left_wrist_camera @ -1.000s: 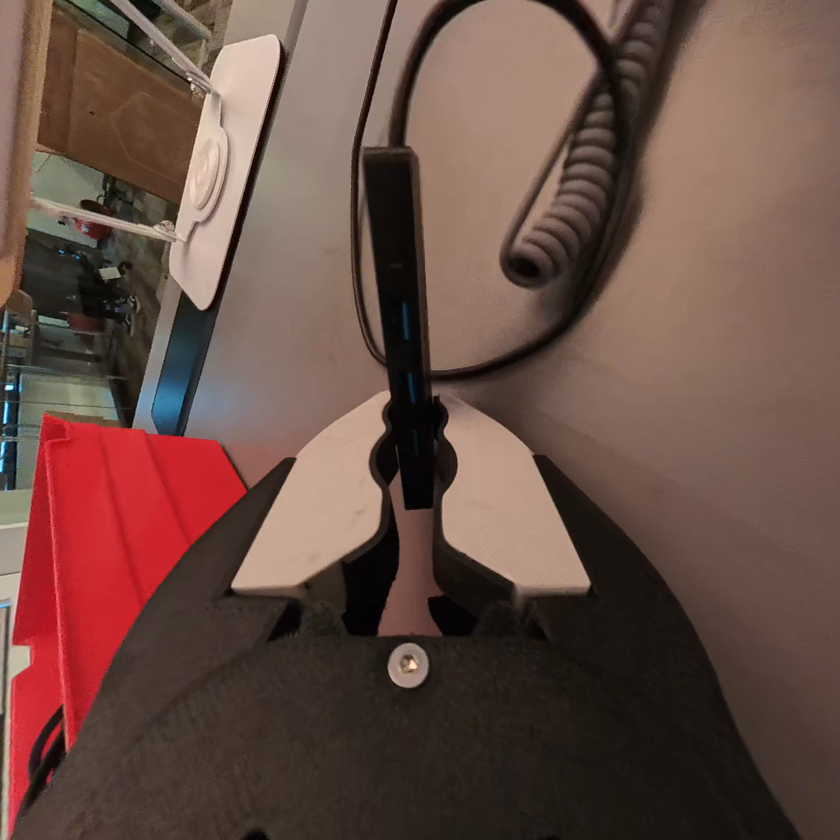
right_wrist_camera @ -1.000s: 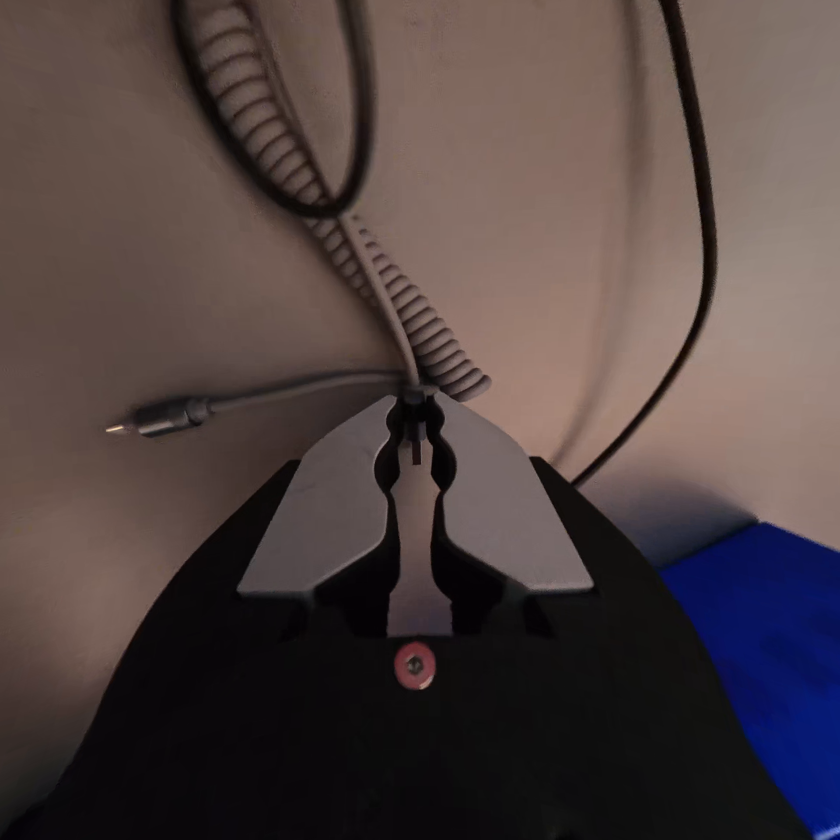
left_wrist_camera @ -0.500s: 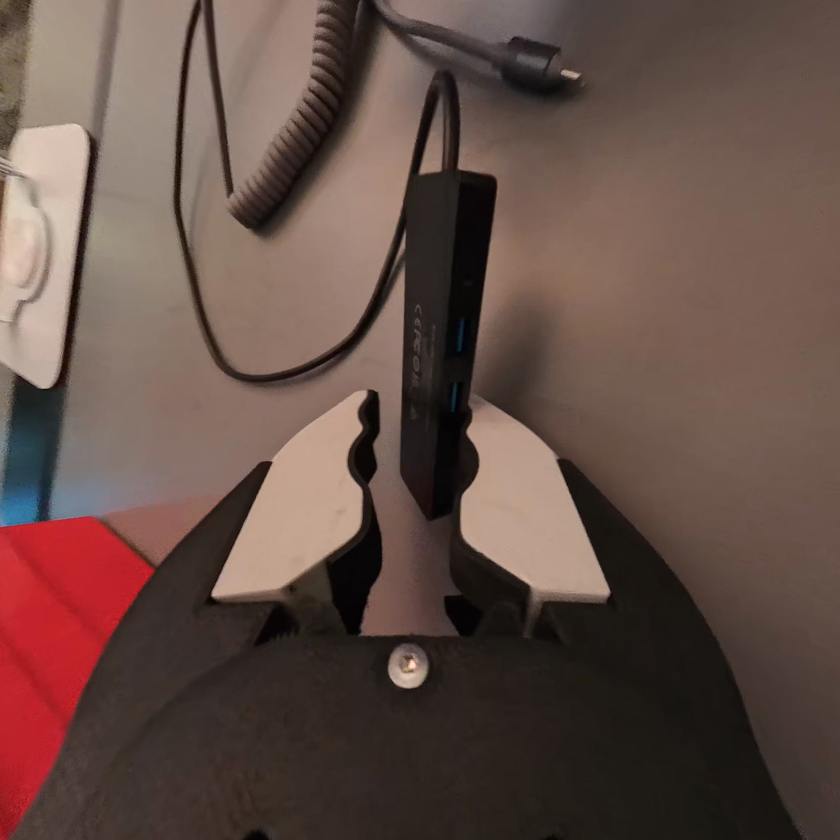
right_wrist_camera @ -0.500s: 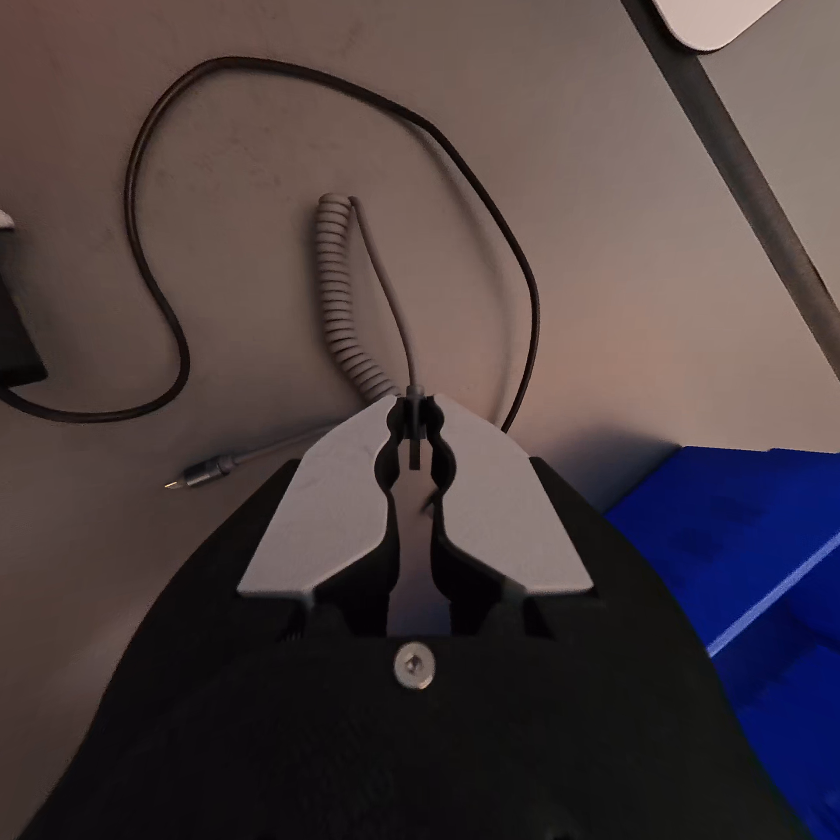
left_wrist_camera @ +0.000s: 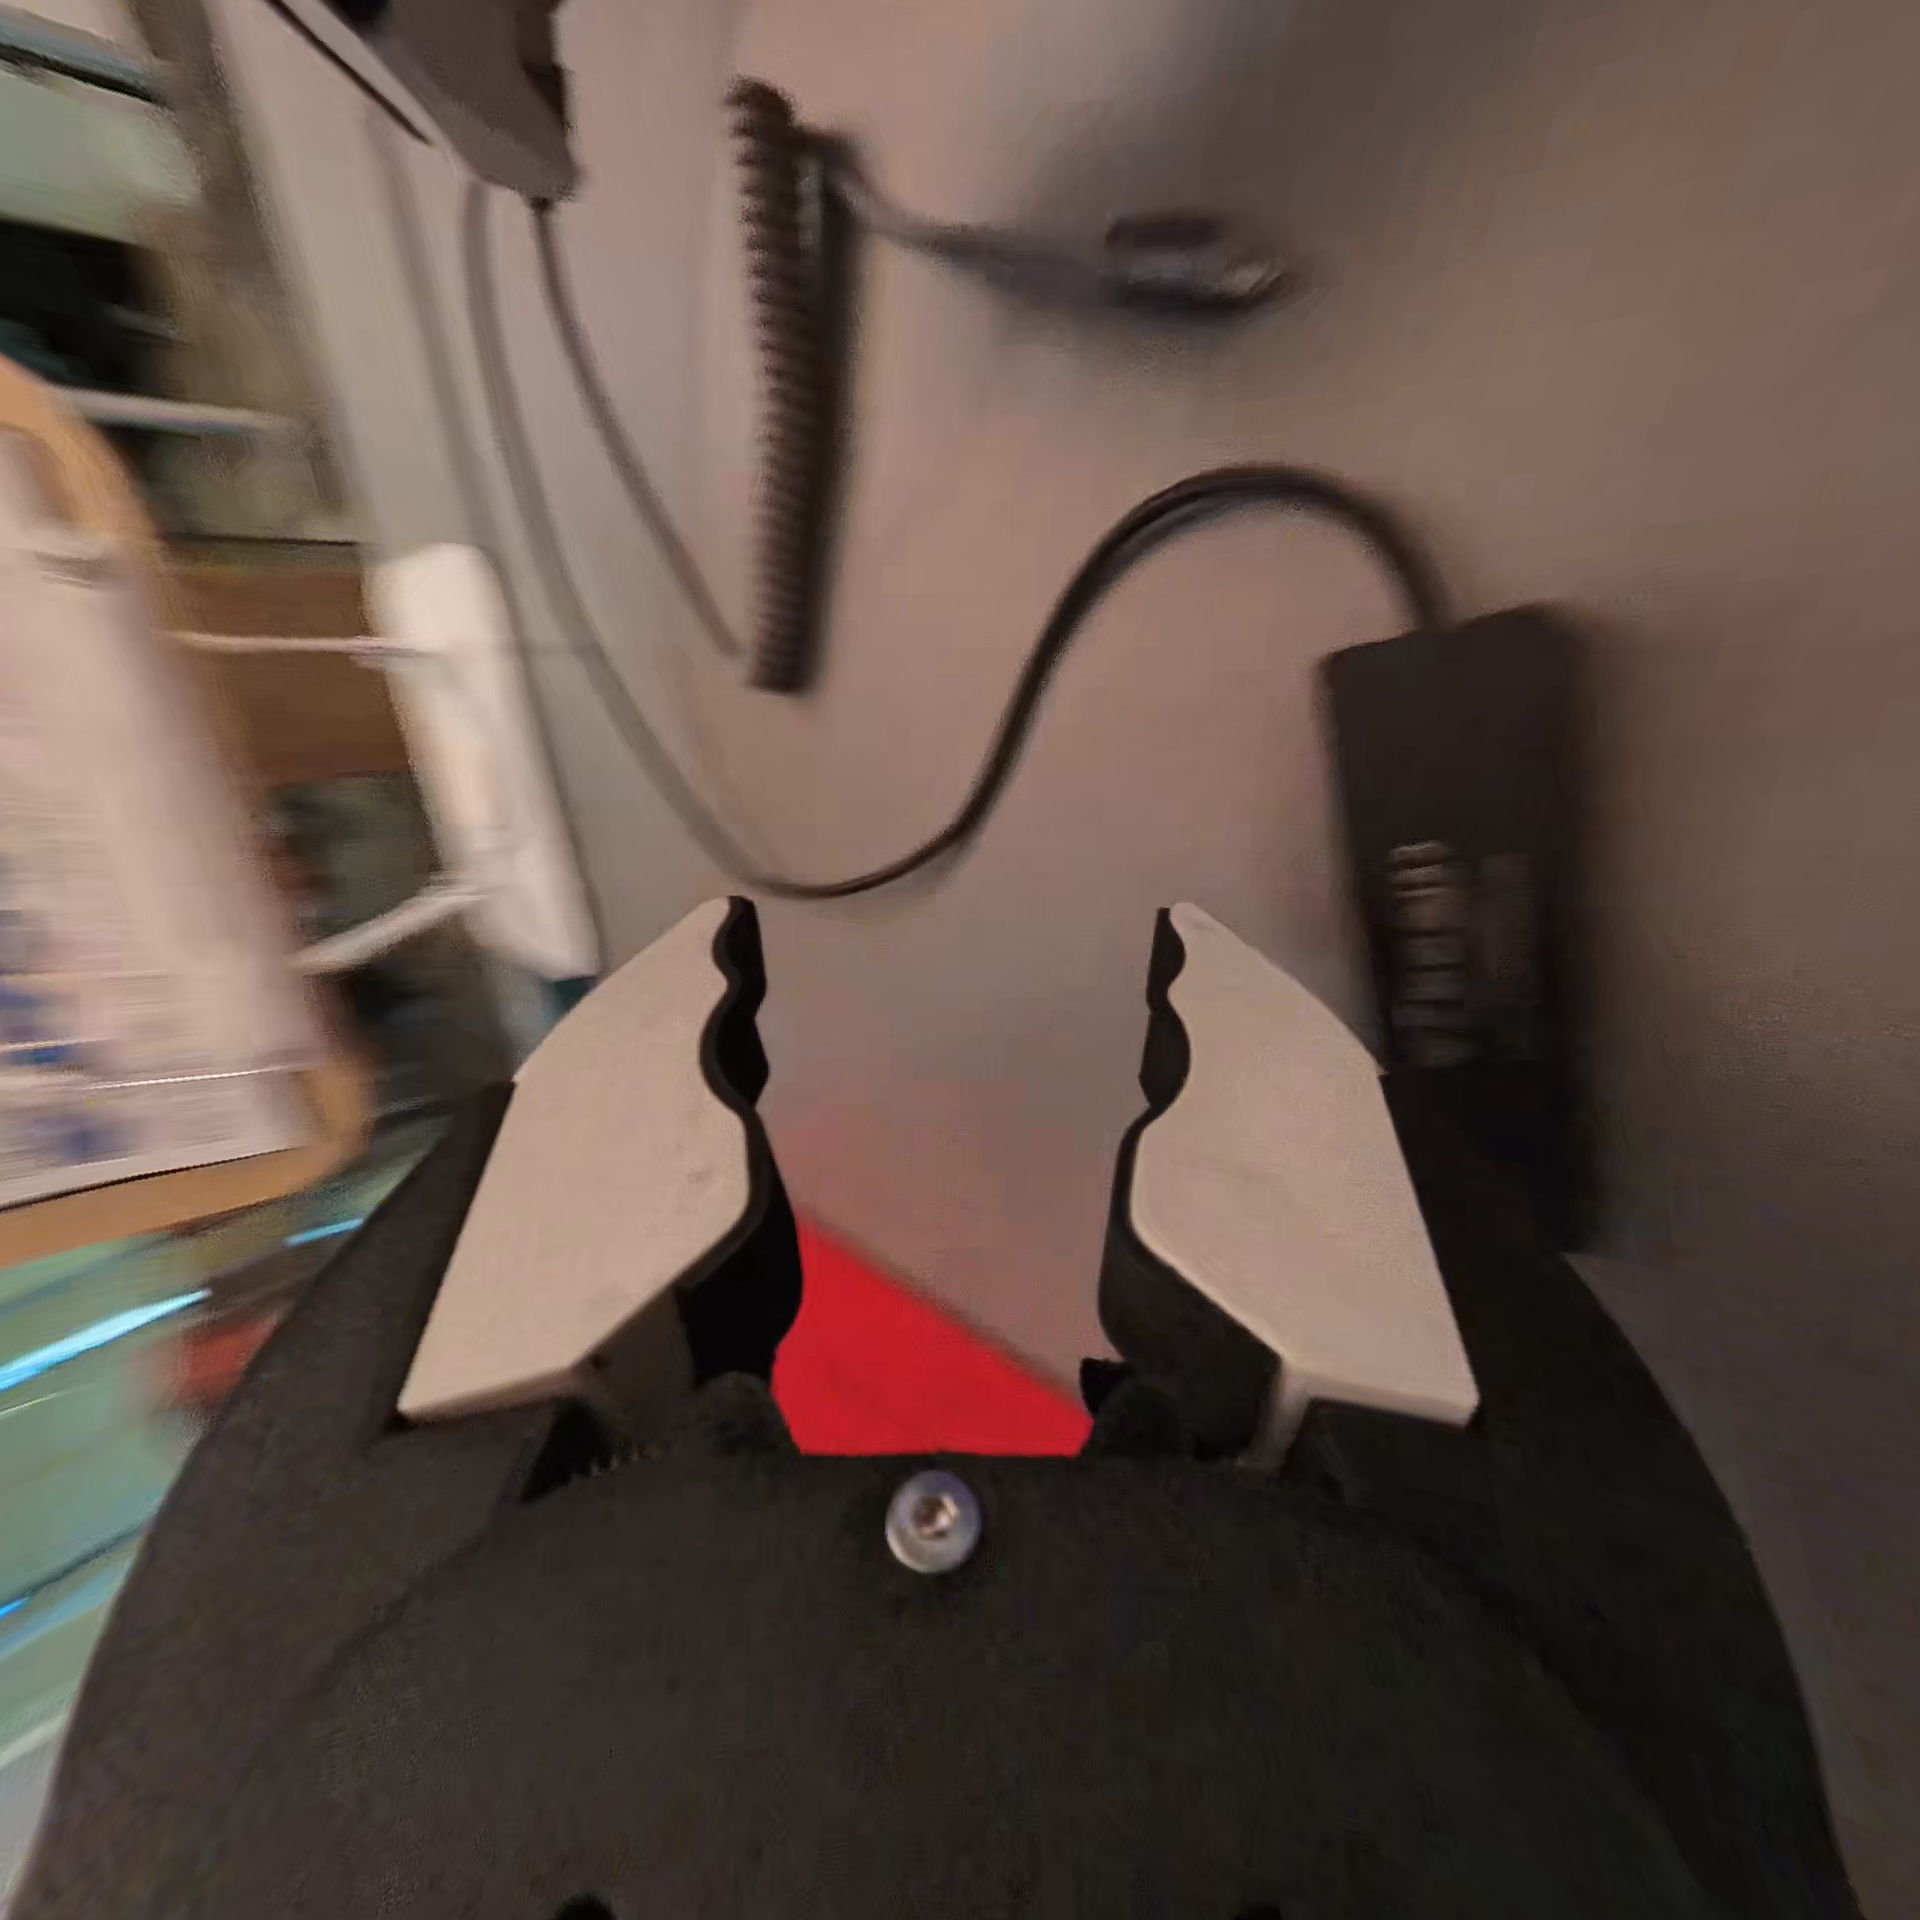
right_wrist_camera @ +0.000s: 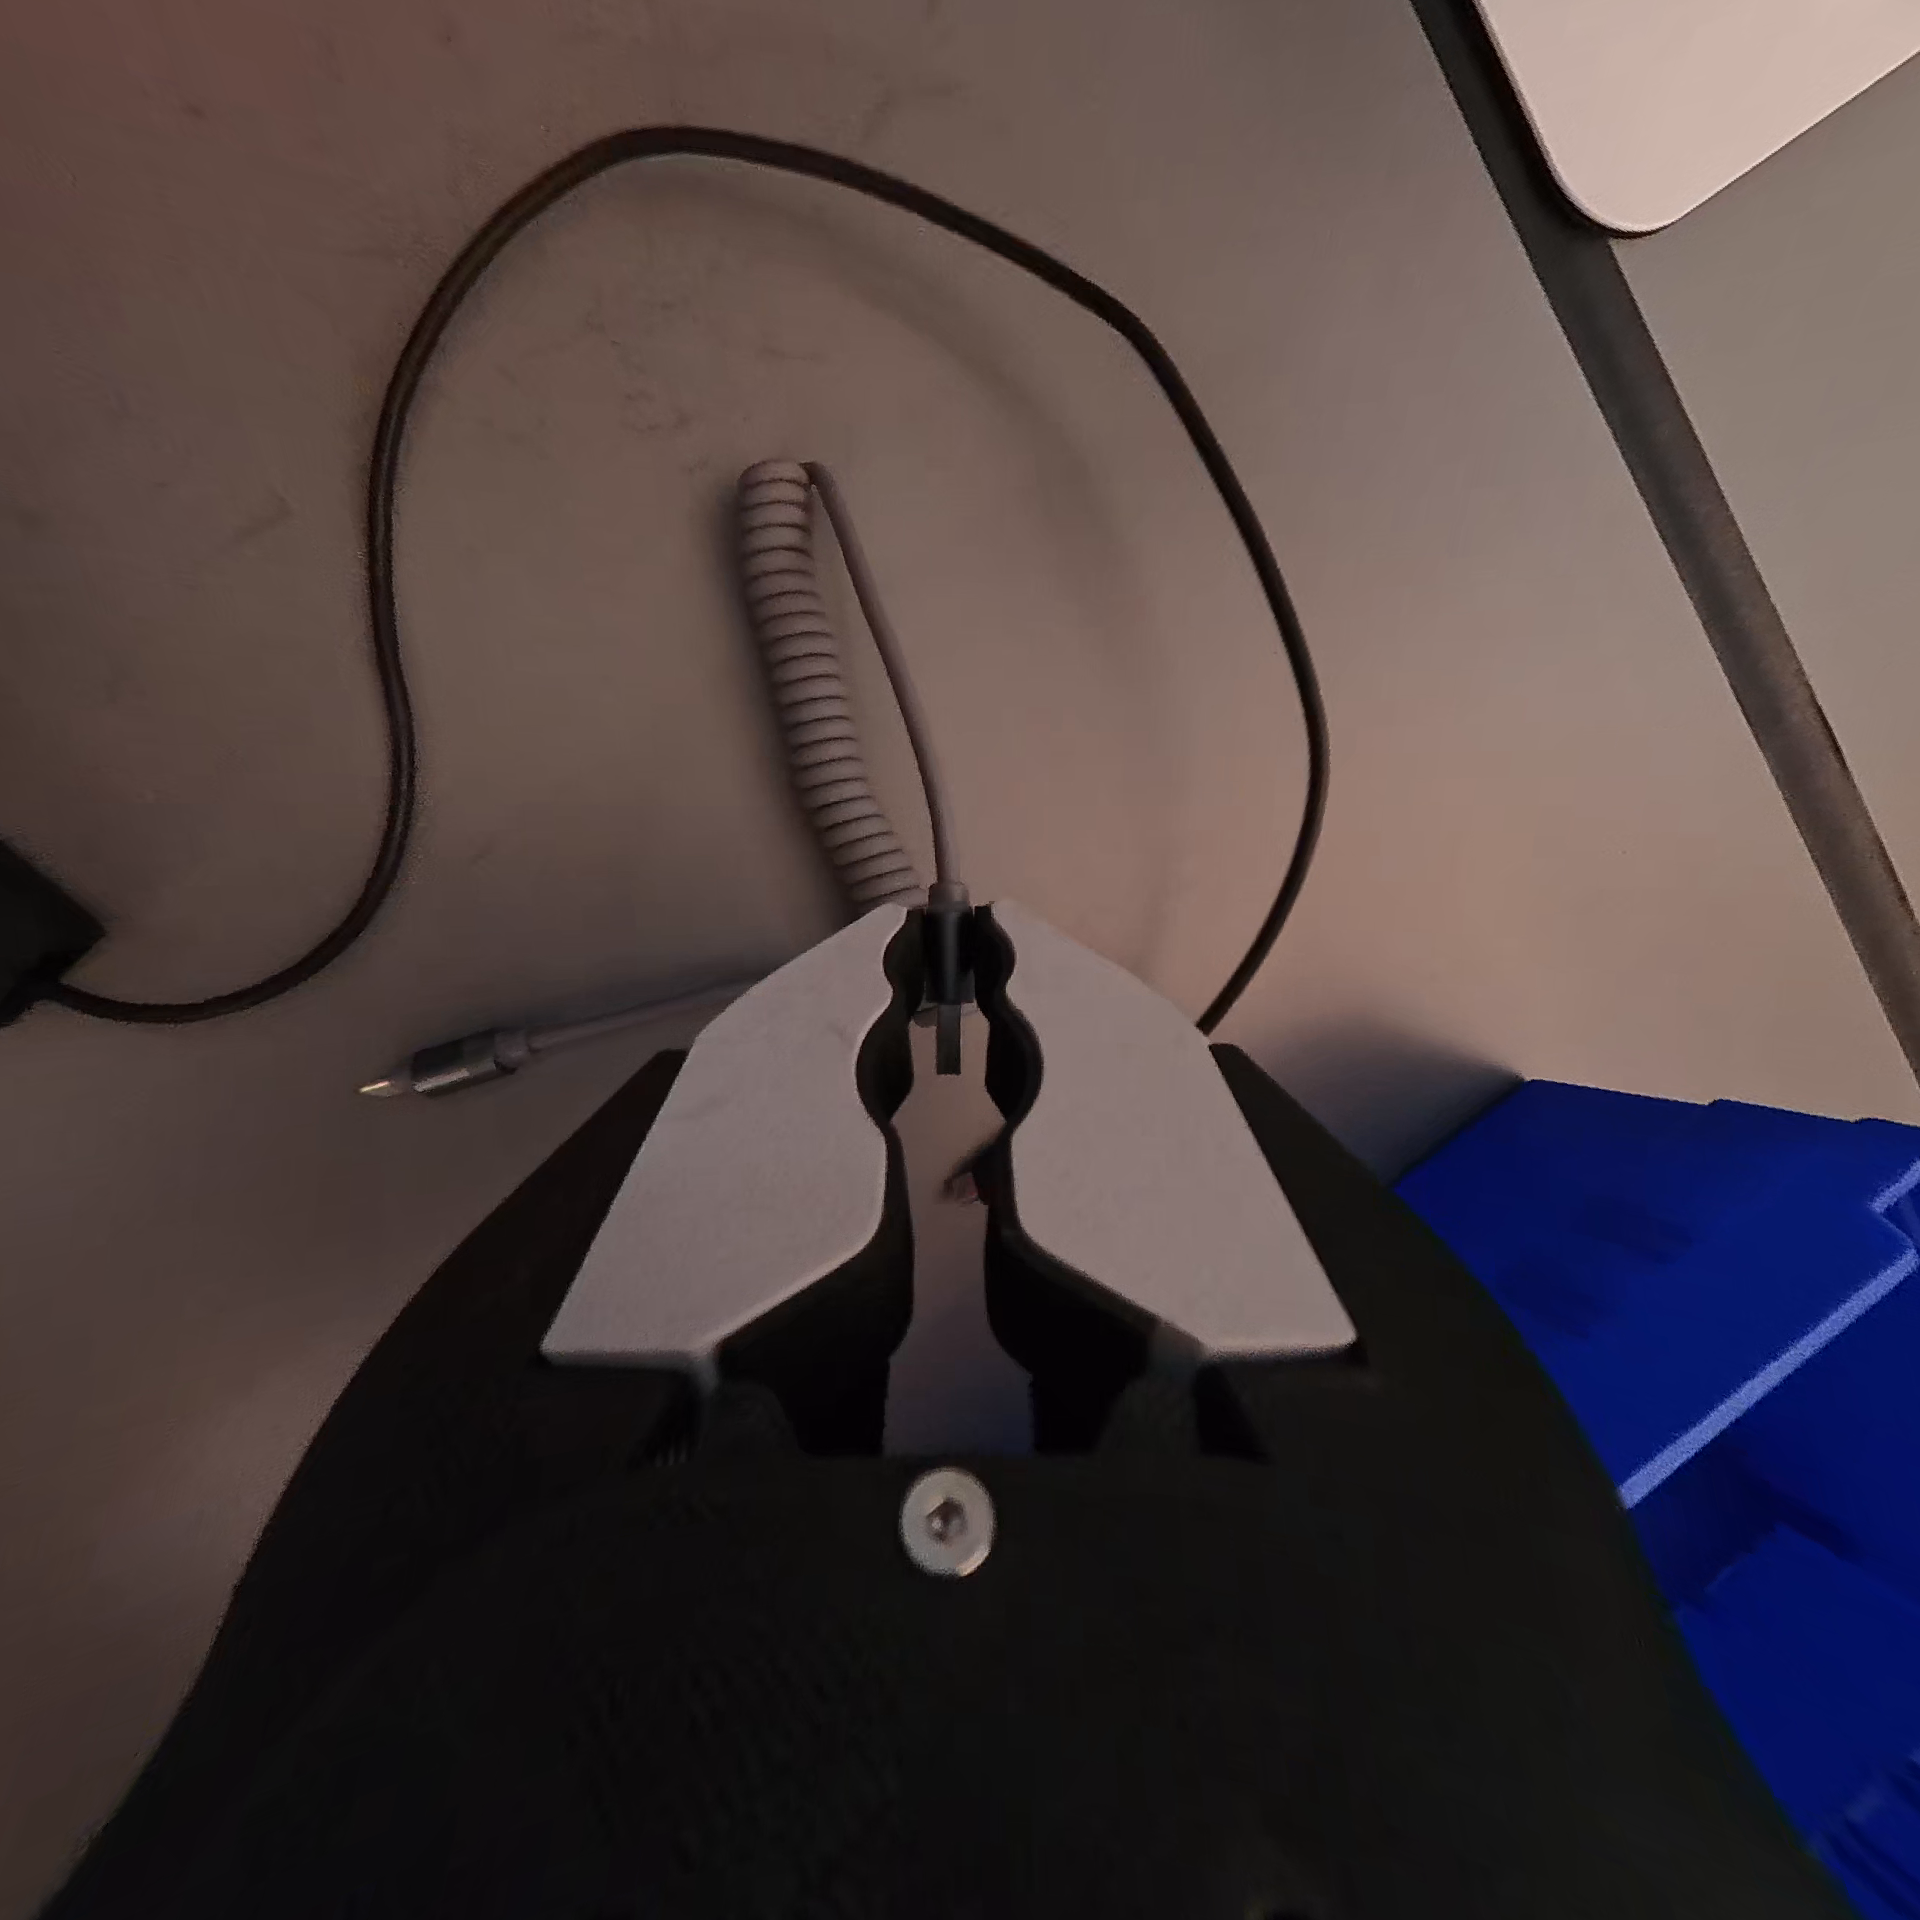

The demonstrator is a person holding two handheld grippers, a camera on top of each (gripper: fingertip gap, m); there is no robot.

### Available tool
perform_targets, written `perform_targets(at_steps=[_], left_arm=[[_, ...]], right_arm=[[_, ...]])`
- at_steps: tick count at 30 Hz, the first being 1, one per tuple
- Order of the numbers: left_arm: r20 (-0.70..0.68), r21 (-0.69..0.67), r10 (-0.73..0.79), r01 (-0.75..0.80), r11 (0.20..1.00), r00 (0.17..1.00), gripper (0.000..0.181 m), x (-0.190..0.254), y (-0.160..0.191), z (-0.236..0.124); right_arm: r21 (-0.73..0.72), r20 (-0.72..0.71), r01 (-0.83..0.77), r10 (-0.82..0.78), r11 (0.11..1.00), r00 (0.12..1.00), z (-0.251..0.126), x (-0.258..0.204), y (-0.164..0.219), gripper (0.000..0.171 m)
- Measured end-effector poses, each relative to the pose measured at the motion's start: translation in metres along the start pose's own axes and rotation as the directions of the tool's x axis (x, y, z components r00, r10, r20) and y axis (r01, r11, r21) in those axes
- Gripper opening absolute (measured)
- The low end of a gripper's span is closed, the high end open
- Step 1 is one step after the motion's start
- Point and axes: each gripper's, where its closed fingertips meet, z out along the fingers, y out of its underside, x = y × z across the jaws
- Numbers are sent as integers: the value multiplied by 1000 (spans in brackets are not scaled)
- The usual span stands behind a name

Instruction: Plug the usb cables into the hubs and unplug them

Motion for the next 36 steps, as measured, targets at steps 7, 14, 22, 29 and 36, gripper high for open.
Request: perform_targets(at_steps=[7, 14, 22, 29, 36], left_arm=[[66, -40, 184, -182, 982, 981, 79, 1, -8, 5], [-270, 440, -543, 604, 664, 795, 74, -63, -36, -43], [-640, 550, -583, 828, 107, 500, 51, -120, -24, -72], [-634, 563, -346, 719, 406, 692, 46, -92, -83, -39], [-588, 689, -395, 693, 215, 706, 0, -111, -81, -51]], right_arm=[[47, -5, 20, -20, 999, 1000, -3, 2, -6, 10], [261, -87, 235, -220, 936, 972, -49, -13, -43, 10], [597, 346, -96, -148, 796, 927, -123, -57, -81, 9], [629, 327, 9, -275, 777, 904, -135, -76, -80, 10], [875, 161, -15, -263, 484, 951, -187, -49, -97, 36]])
